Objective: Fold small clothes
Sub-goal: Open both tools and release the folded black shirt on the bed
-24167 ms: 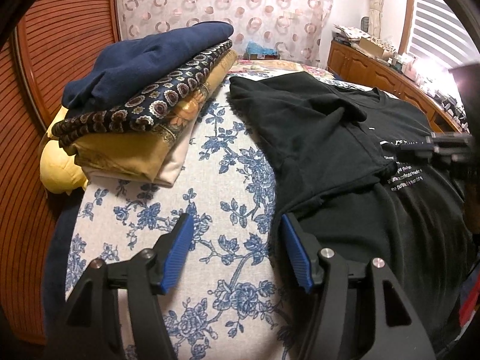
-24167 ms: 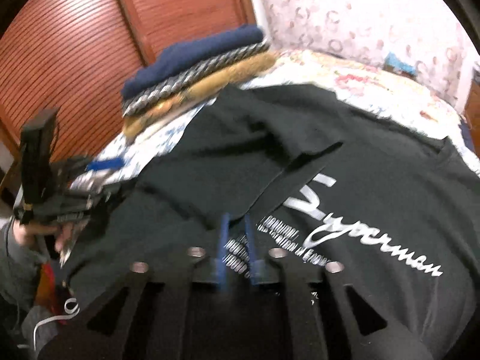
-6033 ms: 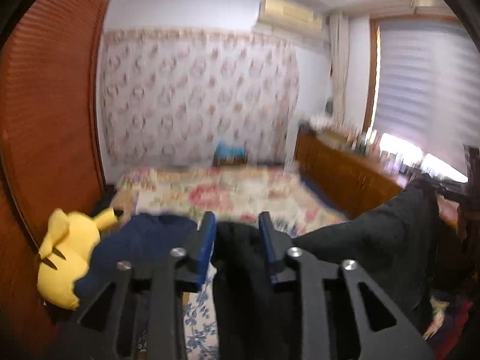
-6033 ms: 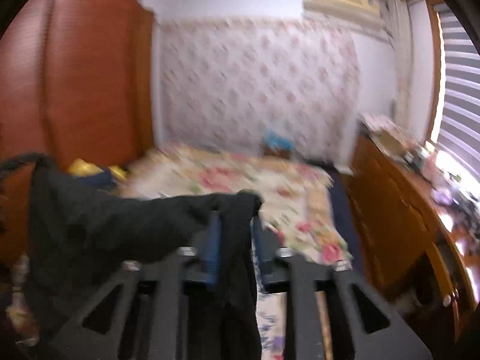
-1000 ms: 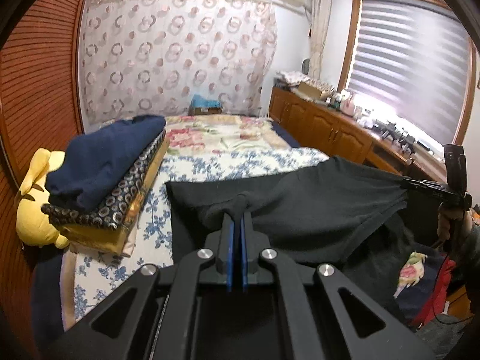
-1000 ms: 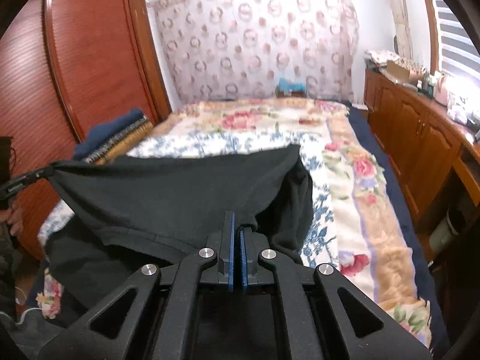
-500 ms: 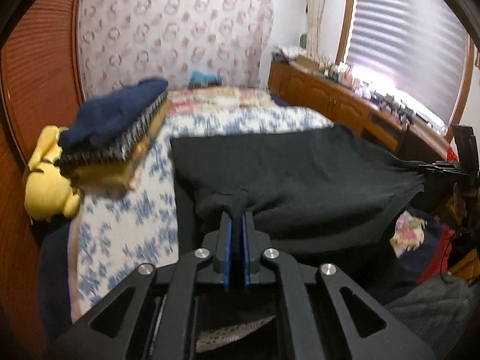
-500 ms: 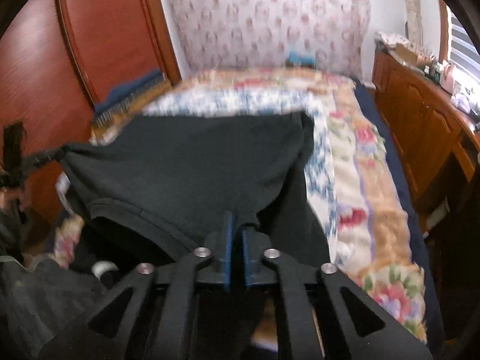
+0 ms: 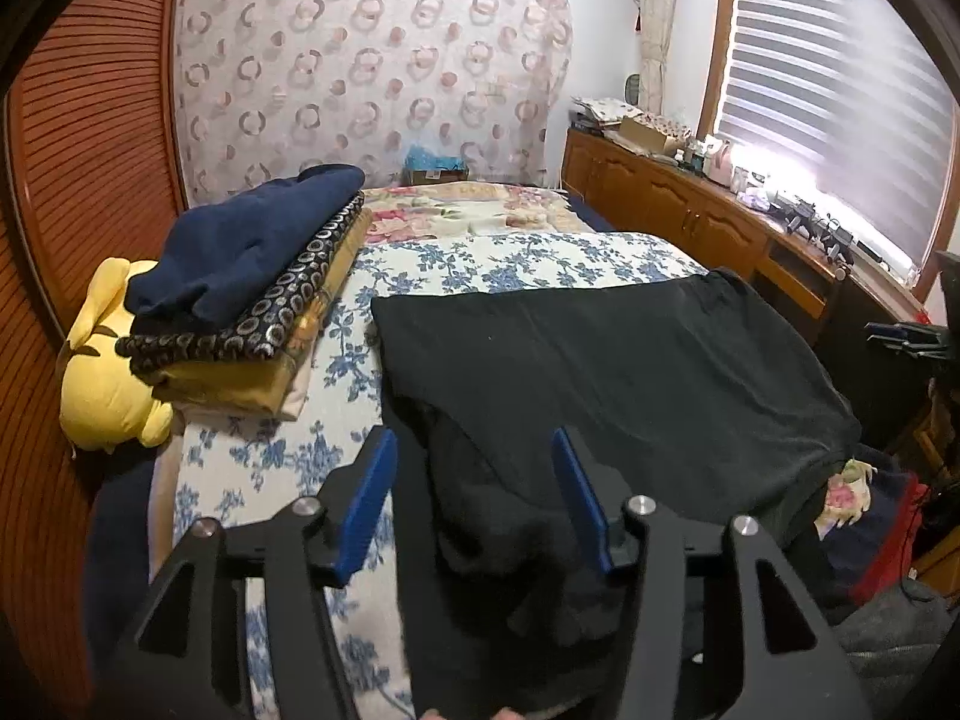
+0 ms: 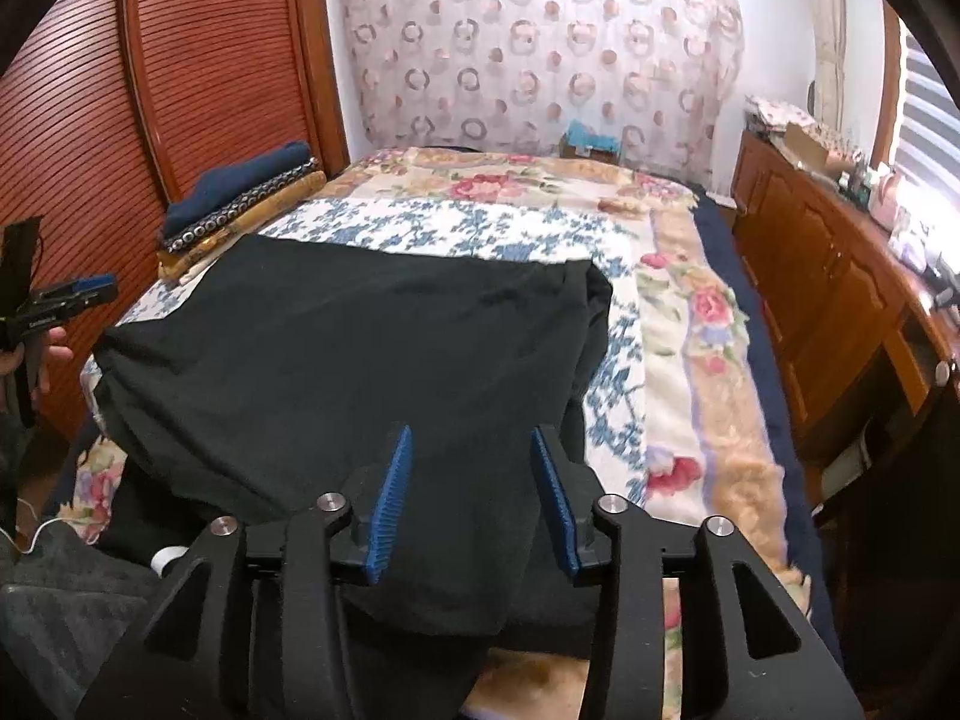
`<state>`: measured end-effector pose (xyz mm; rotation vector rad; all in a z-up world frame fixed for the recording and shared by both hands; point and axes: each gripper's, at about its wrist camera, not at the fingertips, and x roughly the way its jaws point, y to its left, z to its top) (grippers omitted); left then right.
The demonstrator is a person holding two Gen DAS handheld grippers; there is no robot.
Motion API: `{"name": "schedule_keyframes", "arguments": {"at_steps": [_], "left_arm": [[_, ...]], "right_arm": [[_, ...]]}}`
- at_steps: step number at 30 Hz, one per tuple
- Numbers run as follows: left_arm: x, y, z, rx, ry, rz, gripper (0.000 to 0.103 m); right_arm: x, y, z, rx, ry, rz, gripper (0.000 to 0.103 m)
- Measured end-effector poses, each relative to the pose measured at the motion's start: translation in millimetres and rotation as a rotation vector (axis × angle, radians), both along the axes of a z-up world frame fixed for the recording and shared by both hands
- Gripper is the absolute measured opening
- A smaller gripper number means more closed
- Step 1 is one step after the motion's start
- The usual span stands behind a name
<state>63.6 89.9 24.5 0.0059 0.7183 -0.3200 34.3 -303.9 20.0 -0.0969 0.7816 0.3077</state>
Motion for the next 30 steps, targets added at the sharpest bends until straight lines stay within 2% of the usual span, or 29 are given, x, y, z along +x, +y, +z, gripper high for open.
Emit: {"name": "schedule_keyframes", "arguments": {"at_steps": [6,13,20,30], "left_arm": [[48,-6,-11,0.03,0.034,0.006,0.054],[121,-8,-41,0.07,0.107,0.027,0.054],[169,-8,-63,0.061,0.18,0.035,0.054],[207,-14,-87,0.091,0.23,0.035,0.054]], "right_arm": [[38,-10,-2,-0.003,-0.032,-0.017,0.054],[122,-20,-30,-0.024,-0.017,-0.038,0.055],[205,-36,-74,-0.019,0.087,-0.079,0.055],[240,-41,-98,0.007,0.14,-0.057,0.057]]}}
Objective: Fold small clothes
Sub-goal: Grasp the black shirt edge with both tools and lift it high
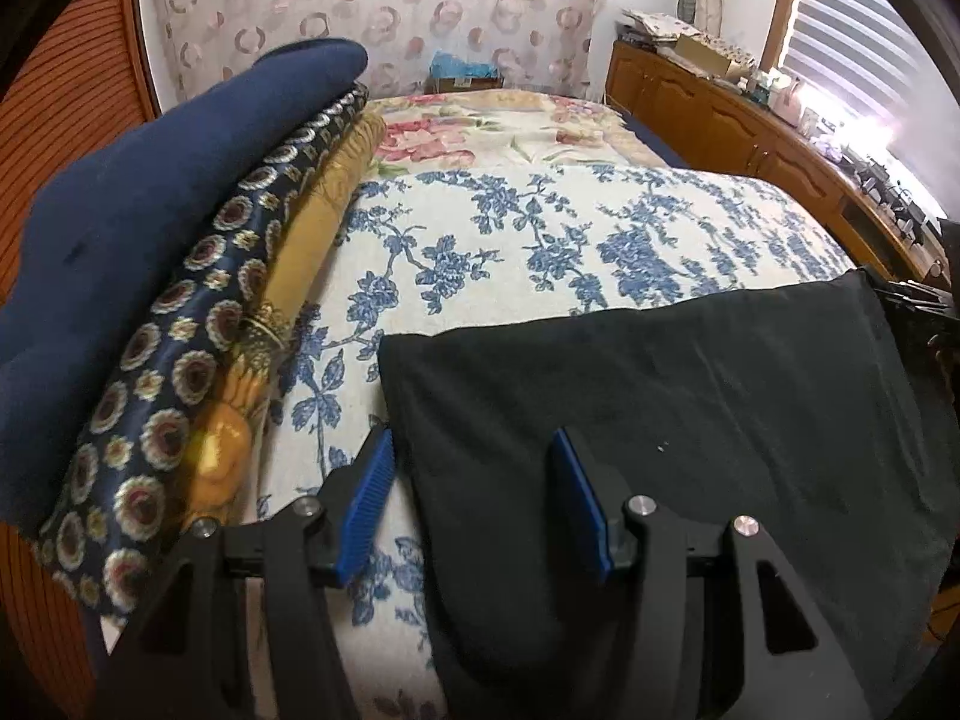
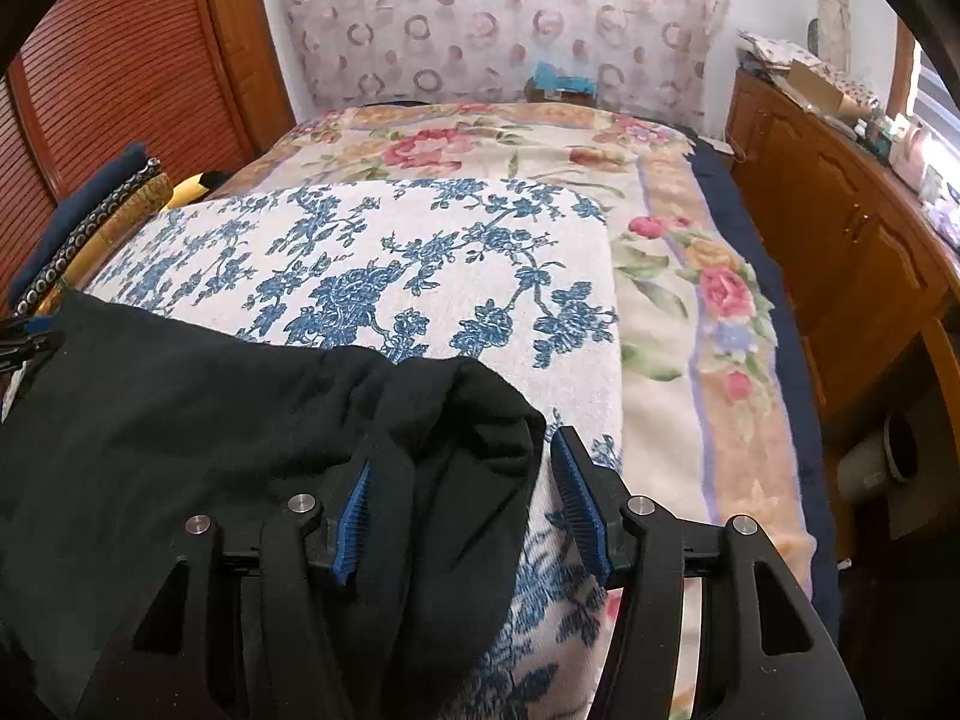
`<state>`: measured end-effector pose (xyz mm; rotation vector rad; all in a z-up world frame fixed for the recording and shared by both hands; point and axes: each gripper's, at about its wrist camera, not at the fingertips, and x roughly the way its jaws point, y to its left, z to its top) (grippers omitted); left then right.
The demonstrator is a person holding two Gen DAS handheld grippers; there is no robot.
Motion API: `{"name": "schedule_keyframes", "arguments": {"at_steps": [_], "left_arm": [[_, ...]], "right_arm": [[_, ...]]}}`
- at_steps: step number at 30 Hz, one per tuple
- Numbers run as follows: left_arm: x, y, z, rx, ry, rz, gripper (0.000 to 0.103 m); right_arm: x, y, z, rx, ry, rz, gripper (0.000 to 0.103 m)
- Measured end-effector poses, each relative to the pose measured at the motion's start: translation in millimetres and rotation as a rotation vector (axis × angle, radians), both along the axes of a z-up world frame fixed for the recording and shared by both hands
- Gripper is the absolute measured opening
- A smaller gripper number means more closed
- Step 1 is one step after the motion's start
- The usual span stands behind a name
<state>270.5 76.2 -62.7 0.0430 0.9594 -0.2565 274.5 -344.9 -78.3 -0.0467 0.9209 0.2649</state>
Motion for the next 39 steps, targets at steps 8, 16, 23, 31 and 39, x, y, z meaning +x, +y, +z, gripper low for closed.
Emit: {"name": "schedule_keyframes", "arguments": {"at_steps": [8,16,23,31,39], "left_arm": [[7,-5,-2,0.022,-0.015,-0.004,0.054],[5,-10,-2,-0.003,-0.036,-0.03,0.02],[-17,-24,16,-0.024,-0.06,-0.081,0.004],[-112,-29,86,-0.078,-0.188,-0.126,0.003],[-214,-11,208,-0.119,-0.419,-0.138,0.003]], "right_arm": [[3,7,-6,-0.001,-0.027,0.015,0.058],[0,12,-8,0.013,-0.032,0.05,0.036],[-19,28,6,0.017,-0.047,0.127,0.011],[-112,16,89,0.026,-0.221,0.133,0.01],[-221,12,189,-0.025,-0.412,0.162,0.01]]}}
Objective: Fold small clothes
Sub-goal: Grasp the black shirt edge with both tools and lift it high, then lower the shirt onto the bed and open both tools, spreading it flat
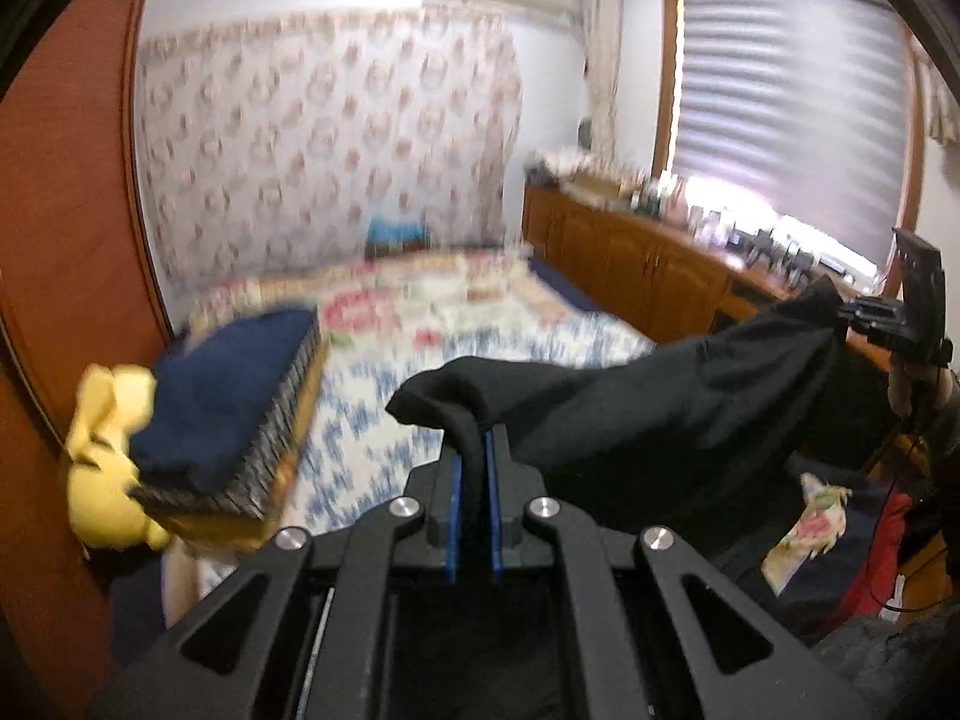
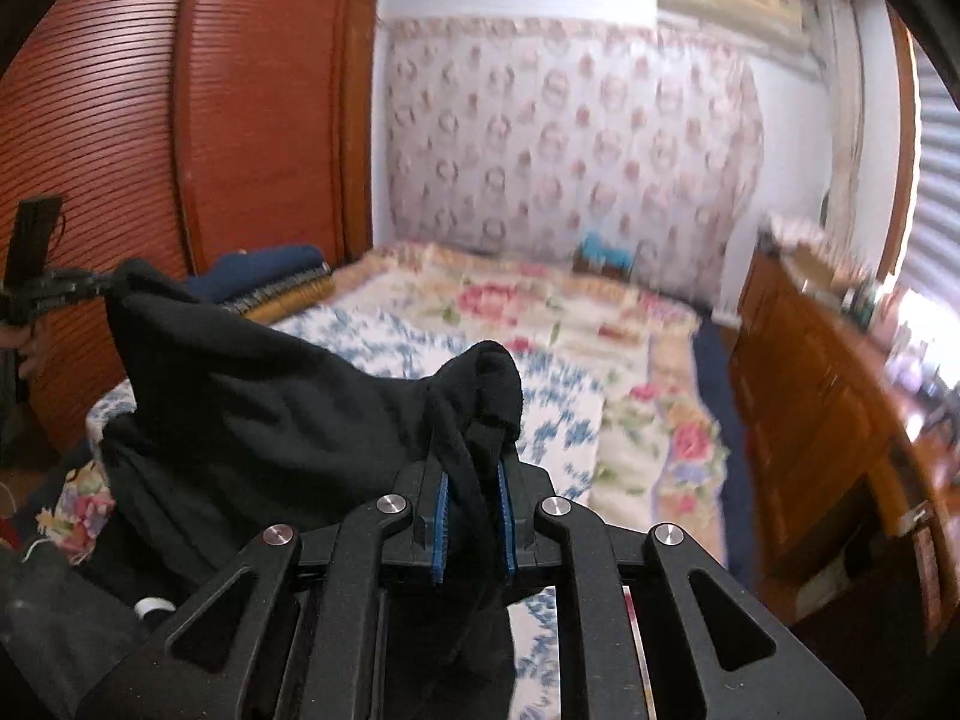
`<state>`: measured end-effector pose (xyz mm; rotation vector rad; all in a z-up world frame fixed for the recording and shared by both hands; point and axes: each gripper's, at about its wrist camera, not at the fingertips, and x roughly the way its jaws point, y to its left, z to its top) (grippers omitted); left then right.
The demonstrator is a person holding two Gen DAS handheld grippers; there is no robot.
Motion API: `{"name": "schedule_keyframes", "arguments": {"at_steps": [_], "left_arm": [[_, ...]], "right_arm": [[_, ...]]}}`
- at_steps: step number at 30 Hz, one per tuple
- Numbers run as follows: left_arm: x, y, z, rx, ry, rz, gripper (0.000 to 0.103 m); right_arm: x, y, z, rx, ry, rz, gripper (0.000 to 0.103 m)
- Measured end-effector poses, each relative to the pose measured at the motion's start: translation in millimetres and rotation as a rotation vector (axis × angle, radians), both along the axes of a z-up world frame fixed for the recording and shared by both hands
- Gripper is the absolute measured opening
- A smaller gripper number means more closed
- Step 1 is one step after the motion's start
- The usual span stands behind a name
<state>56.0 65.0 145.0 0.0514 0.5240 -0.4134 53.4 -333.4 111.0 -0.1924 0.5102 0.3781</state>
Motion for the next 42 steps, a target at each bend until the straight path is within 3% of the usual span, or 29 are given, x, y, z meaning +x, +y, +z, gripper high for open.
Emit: {"name": "schedule_keyframes", "arguments": {"at_steps": [5,11,15,19,25,32,36,39,42], "left_arm": [[-31,11,63,-0.025,-0.133,0.01,0.003],[-43,25,122,-0.049,-0.256,0.032,0.003],[-36,34,140,-0.04,-0.289,0.055,0.003],[-15,46,129,-0.041,-0.251,0.081,0.003],[-13,52,103,-0.054,-0.228,0.088,0.003],[-25,54,118,-0.075,-0.291,0.09,0.003],[-6,57,119,-0.061,-0.282,0.115,0.003],[31,54,95,-0.036,-0.224,0.124,0.003],[91,44,36,0.027,-0.132,0.14,0.004]], "right_arm": [[-40,2,64,0.012,-0.138,0.007,0.009],[-56,9,126,0.01,-0.288,0.016,0.009],[-50,14,151,0.005,-0.337,0.023,0.009],[-24,15,144,0.015,-0.308,0.006,0.009],[-25,12,131,0.037,-0.295,0.003,0.009],[-41,10,143,0.026,-0.328,0.021,0.009],[-37,8,143,0.028,-0.338,0.022,0.009],[-8,8,130,0.025,-0.289,0.019,0.009],[44,7,87,0.024,-0.191,0.019,0.009]]}}
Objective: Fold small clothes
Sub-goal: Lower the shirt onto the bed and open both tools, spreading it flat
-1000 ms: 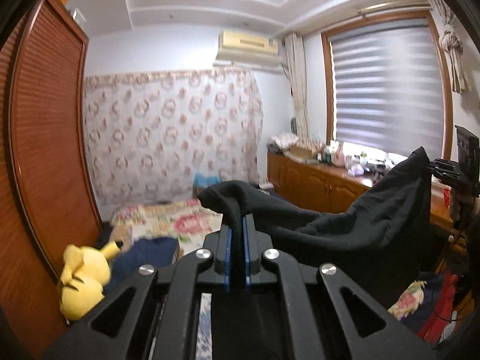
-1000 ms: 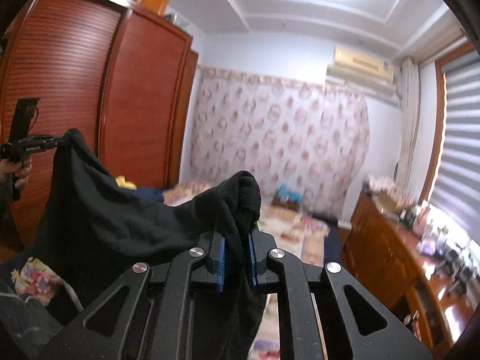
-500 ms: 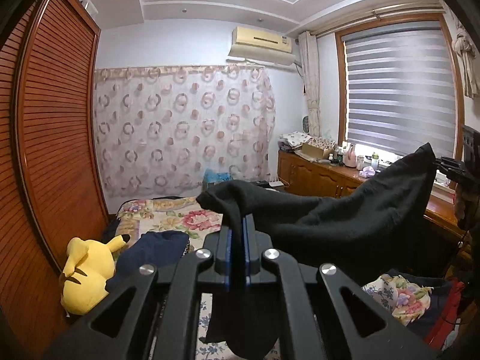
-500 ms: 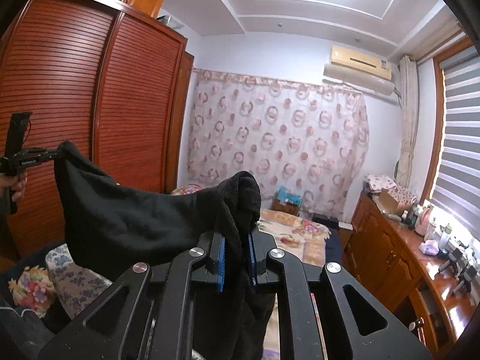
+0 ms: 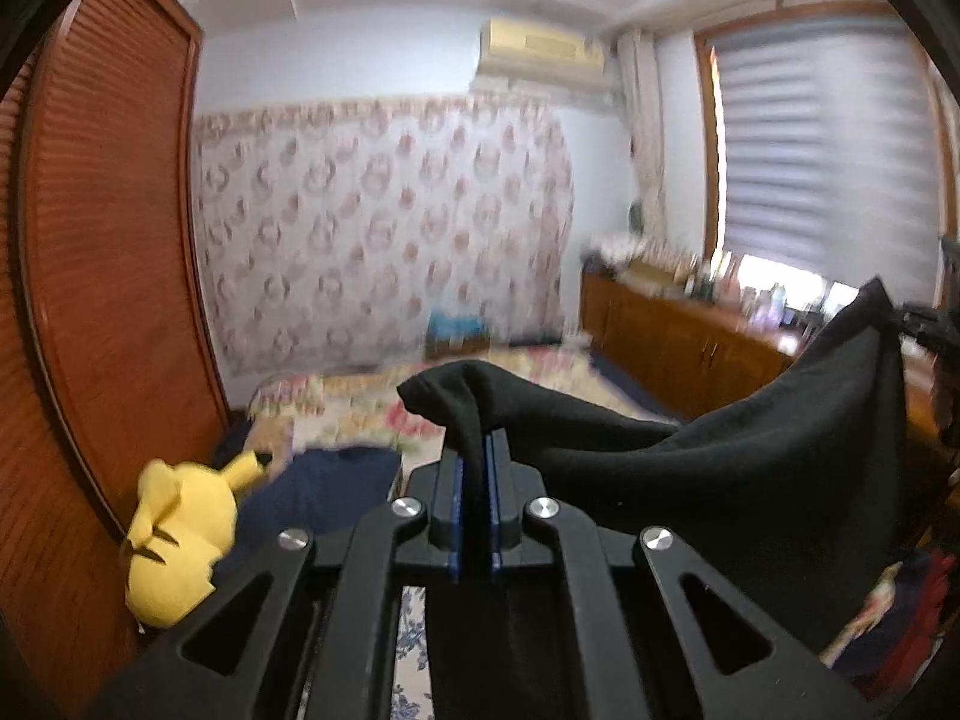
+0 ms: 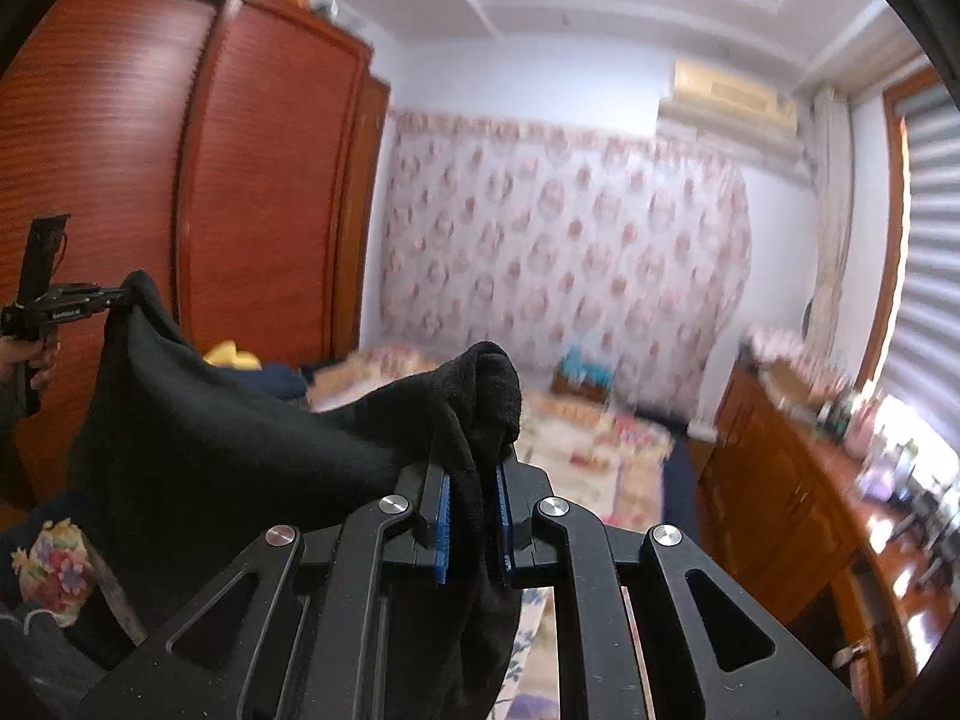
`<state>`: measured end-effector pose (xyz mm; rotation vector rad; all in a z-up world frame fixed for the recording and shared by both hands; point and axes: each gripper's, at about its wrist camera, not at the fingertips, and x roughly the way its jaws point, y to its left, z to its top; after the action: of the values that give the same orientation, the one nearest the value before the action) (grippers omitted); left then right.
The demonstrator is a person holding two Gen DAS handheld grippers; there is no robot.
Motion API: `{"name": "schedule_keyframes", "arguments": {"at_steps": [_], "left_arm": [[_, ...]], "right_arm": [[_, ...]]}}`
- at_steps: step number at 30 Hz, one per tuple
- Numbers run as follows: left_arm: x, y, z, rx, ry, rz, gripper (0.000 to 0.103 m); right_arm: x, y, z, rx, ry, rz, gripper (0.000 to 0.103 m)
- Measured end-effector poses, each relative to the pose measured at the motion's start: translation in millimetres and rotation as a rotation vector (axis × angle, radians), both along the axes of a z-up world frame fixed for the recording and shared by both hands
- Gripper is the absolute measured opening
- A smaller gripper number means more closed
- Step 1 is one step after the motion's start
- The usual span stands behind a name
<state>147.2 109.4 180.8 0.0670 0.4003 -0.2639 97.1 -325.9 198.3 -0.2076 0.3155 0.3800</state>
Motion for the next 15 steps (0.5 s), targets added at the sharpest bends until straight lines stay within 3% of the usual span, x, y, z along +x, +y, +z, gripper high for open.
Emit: {"name": "schedule_keyframes", "arguments": {"at_steps": [3,5,8,10,15], "left_arm": [[59,-14,-68,0.03,0.117,0.0,0.006],[95,-23,-116,0.034,0.225,-0.025,0.01],[110,-39,-163,0.052,0.316,-0.055,0.017],[106,-48,-178,0.076,0.334,-0.059,0.029],[81,-39,-196,0.093,0.39,-0.039,0.037]], "right_arm": [[70,1,-69,-0.02,0.124,-0.034,0.01],[122,1,-125,-0.048,0.245,-0.094,0.024],[166,-2,-187,-0.064,0.392,-0.179,0.029],[169,-1,-208,-0.056,0.428,-0.169,0.029],[157,12,-209,-0.053,0.435,-0.116,0.045]]}}
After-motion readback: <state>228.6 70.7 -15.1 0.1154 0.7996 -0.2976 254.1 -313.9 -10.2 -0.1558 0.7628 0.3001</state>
